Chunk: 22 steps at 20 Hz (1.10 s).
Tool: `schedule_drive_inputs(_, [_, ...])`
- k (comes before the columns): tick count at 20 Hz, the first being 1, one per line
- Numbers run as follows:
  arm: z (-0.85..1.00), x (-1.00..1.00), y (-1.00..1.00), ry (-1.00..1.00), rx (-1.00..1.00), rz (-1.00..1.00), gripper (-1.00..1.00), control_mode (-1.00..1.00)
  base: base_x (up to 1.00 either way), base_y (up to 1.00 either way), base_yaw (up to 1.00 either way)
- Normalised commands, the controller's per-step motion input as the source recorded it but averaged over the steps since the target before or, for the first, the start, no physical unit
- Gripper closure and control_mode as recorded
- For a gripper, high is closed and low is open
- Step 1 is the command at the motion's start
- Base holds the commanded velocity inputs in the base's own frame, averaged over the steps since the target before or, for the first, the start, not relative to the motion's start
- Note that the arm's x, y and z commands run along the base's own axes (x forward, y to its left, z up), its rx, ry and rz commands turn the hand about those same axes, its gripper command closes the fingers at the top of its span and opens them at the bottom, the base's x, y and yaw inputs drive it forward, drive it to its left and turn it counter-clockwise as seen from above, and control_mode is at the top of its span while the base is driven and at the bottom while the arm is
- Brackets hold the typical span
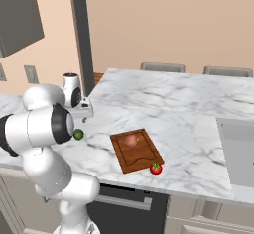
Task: Place the avocado, onion, tomato, and bell pepper on the cutting board.
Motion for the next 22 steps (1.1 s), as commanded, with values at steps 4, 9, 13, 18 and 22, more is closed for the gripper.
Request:
schedule_drive_inputs(4, [-0.24,0.05,0.0,0.0,-0.04,0.0,-1.0,-1.0,0.0,0.0,0.0])
schedule_drive_inputs(9, [-0.3,0.0,0.0,0.0,-0.01,0.0,-1.0,-1.0,0.0,0.0,0.0])
schedule_drive_inputs(13, [-0.3,0.0,0.0,0.0,0.0,-0.01,-1.0,-1.0,0.0,0.0,0.0])
schedule_drive_inputs(18, [-0.26,0.0,0.0,0.0,-0.01,-0.02,-1.0,-1.0,0.0,0.0,0.0])
schedule_drive_inputs(22, [-0.24,0.0,0.0,0.01,-0.01,-0.01,-1.0,-1.0,0.0,0.0,0.0])
